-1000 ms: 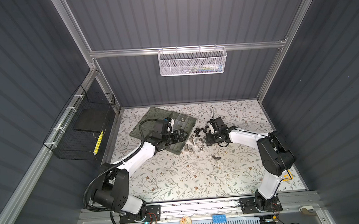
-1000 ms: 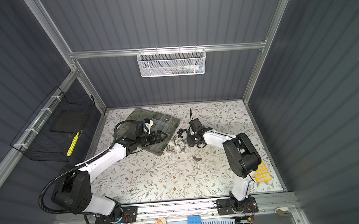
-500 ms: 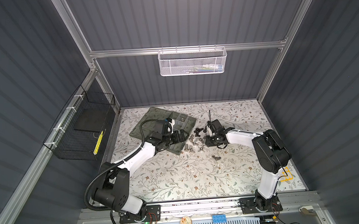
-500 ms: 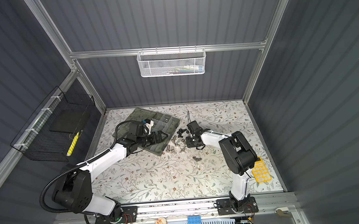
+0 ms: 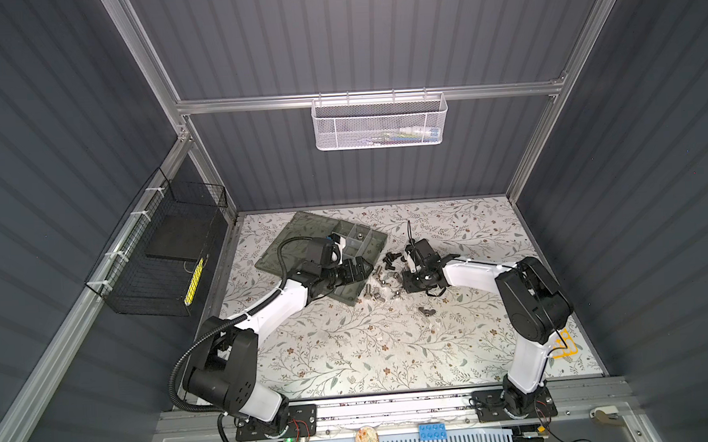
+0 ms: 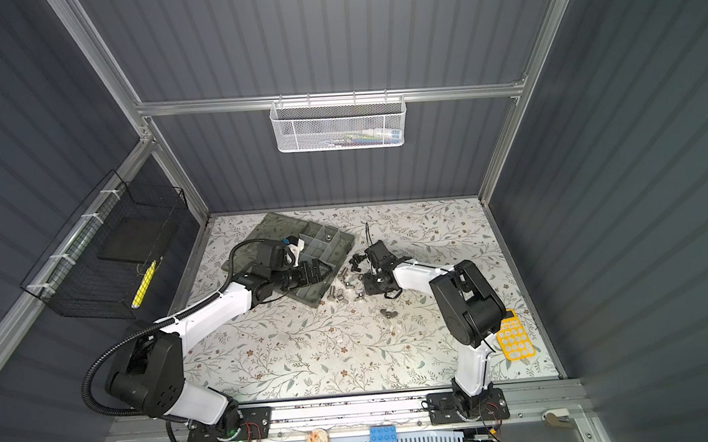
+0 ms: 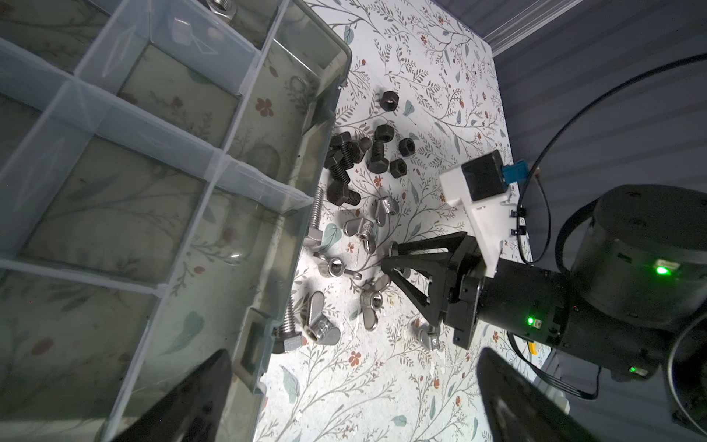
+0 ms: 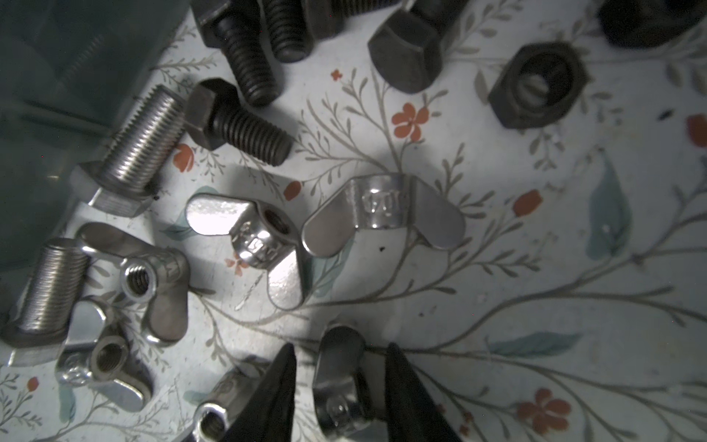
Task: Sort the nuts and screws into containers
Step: 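Close the right gripper on a silver wing nut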
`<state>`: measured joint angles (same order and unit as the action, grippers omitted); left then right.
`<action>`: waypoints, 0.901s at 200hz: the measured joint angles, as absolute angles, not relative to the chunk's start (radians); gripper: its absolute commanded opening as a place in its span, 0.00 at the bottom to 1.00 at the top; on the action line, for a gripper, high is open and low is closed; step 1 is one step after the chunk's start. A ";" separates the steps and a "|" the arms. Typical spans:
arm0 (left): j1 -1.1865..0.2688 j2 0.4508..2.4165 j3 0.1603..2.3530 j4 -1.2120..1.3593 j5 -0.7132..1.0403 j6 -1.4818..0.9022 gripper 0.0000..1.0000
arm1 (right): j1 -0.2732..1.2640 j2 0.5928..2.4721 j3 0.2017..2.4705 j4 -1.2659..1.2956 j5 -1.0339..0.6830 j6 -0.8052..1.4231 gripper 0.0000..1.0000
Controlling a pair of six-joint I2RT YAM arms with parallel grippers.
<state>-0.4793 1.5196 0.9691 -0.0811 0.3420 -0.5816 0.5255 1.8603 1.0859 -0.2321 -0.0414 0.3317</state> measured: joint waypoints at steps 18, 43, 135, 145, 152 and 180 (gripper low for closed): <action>-0.479 1.520 0.969 -0.081 0.342 -0.582 1.00 | 0.525 1.852 1.074 -0.231 -0.038 0.332 0.37; -0.481 1.520 0.969 -0.081 0.342 -0.582 1.00 | 0.525 1.848 1.066 -0.223 -0.037 0.332 0.35; -0.486 1.533 0.969 -0.081 0.342 -0.585 1.00 | 0.527 1.837 1.046 -0.202 -0.031 0.357 0.13; -0.486 1.533 0.969 -0.082 0.342 -0.585 1.00 | 0.527 1.833 1.045 -0.209 -0.030 0.359 0.12; -0.486 1.533 0.969 -0.081 0.342 -0.585 1.00 | 0.526 1.830 1.045 -0.216 -0.031 0.361 0.11; -0.486 1.533 0.971 -0.088 0.342 -0.584 1.00 | 0.522 1.802 1.045 -0.245 -0.042 0.377 0.10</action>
<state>-0.4858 1.5326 0.9707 -0.0883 0.3416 -0.5842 0.5220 1.8019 1.0454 -0.2447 -0.0422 0.3775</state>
